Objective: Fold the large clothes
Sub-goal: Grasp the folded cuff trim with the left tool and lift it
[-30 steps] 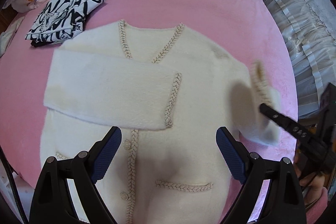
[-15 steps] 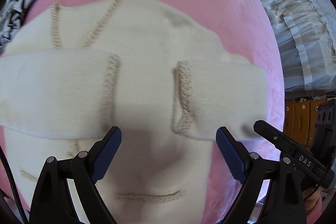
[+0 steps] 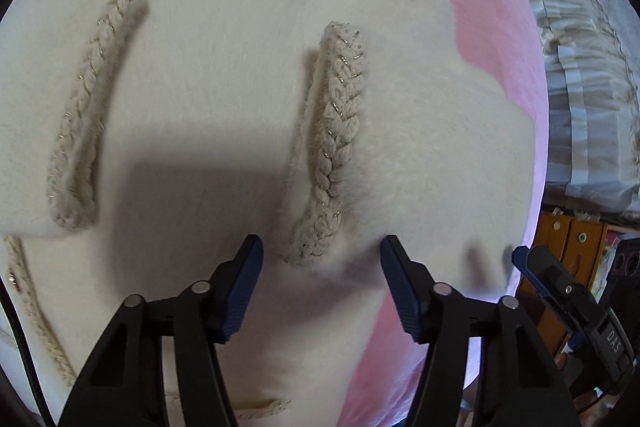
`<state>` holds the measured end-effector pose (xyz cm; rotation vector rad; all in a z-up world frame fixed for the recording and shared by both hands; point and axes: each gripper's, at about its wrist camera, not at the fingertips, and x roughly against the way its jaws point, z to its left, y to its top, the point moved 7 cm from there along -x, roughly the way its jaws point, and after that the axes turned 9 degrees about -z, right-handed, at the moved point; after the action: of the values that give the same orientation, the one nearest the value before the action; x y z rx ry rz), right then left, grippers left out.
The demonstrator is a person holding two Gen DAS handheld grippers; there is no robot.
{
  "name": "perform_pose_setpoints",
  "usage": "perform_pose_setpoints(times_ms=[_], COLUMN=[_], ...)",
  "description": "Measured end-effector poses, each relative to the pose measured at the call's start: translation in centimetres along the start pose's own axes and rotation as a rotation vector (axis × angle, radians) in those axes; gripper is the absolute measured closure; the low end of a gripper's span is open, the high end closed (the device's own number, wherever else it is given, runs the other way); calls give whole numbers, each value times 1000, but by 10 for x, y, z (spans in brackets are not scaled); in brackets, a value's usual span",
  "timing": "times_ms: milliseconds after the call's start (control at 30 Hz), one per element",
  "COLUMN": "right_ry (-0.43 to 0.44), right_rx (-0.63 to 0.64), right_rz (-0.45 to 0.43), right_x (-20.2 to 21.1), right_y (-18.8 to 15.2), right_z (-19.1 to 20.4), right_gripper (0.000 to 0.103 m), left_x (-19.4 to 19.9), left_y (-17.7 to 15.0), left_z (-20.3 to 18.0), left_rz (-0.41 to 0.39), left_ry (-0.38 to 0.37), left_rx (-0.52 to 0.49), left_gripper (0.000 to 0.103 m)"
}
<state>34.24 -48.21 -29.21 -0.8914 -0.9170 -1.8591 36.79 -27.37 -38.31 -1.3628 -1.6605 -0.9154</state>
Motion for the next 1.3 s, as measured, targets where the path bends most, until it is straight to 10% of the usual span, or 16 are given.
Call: perform_pose_setpoints(times_ms=[333,500,767,1300], right_ry=[1,-8,-21,-48], right_rx=[0,-7,-19,38], right_rz=[46,50,48,21], right_x=[-25,-28,-27,-14], right_y=[-6,-6,-8,-19], right_z=[3,1,1,26], right_gripper=[56,56,56,56], left_x=[-21,-22,-8,122], left_y=[-2,-7,-12,29], left_z=[3,7,-3,-23], left_rz=[1,-7,-46,-398], left_ry=[-16,47,89,297], left_rx=[80,106,102,-113], left_gripper=[54,83,90,91])
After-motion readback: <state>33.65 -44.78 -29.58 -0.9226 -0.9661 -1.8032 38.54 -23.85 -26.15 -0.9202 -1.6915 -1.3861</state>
